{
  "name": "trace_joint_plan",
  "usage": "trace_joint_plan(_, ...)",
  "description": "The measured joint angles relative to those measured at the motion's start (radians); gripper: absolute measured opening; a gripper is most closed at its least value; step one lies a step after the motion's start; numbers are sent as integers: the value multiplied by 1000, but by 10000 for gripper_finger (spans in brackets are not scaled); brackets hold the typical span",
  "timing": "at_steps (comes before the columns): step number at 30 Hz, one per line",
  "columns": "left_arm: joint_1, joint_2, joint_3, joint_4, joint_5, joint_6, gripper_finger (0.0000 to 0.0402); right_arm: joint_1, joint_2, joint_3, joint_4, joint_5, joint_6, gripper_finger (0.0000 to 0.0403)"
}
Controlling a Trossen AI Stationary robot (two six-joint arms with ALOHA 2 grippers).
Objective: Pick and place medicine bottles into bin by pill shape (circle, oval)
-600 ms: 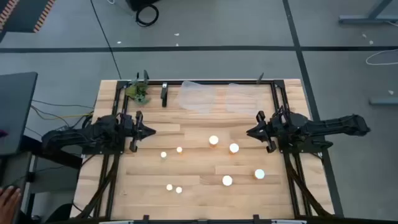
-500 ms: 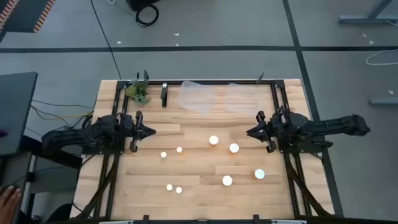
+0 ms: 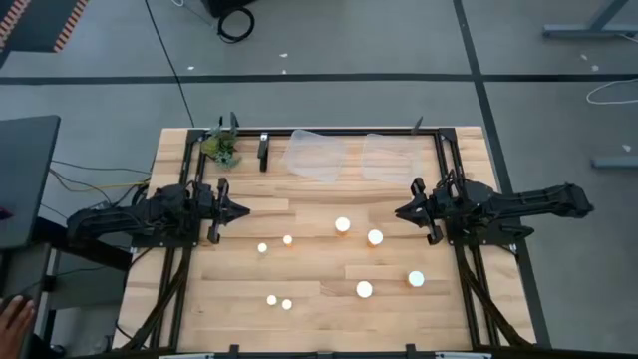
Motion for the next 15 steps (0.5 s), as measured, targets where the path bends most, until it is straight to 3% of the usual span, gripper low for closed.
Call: trace_joint_plan(15,0,0,0,0,0,0,30,0,0,0,0,0,0,54)
